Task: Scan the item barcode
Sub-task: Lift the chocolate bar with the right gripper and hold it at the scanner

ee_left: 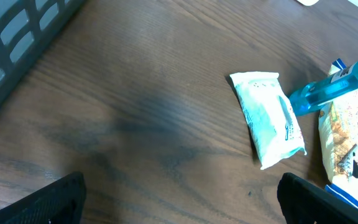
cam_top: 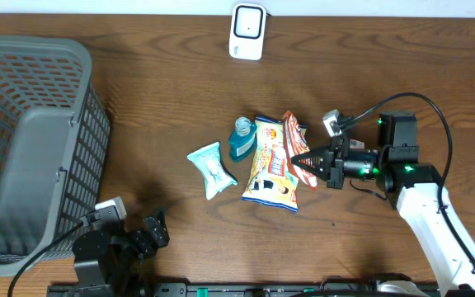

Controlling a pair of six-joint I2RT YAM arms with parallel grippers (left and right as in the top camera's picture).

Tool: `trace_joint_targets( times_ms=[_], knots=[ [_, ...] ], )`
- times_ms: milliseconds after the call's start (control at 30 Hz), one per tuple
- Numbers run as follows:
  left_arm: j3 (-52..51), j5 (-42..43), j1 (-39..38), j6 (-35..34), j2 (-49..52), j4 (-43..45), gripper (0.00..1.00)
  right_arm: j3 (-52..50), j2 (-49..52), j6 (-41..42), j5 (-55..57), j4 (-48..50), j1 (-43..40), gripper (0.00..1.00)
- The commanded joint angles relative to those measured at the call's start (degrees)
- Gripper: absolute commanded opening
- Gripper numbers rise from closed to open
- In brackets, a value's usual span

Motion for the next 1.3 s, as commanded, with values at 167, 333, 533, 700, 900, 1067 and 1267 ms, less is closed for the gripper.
trace_joint_targets(
  times_ms=[167,333,533,700,900,1067,1267],
  knots=[
    [0.0,0.9,0.2,0.7,0.1,-0.1,0.98,0.1,-0.6,7.1,19.8,1.7,6.1,0.01],
    [0.0,0.9,0.2,0.7,0.1,-0.1,0.98,1.6,-0.6,7.1,29.2,1.7,10.4,0.01],
    [0.0,0.9,0.2,0.7,0.1,-0.1,0.98,7.5,-0.6,6.9,37.6,1.7,12.4,0.01],
    [0.0,0.9,0.2,0.7,0.1,-0.1,0.98,12.0,0.6,6.9,38.6,2.9,12.7,0.01],
    [0.0,0.9,0.2,0.7,0.1,-0.1,0.98,16.8,6.3,6.9,43.9,6.1,12.8,0.01],
    [0.0,0.9,0.2,0.7,0.1,-0.1,0.98,23.2,14.4,5.9,46.6,8.2,12.8,0.01],
    [0.0,0.9,0.2,0.7,0.1,-0.1,0.98,38.8,29.4,3.8,53.2,5.1,13.8,0.01]
  ],
)
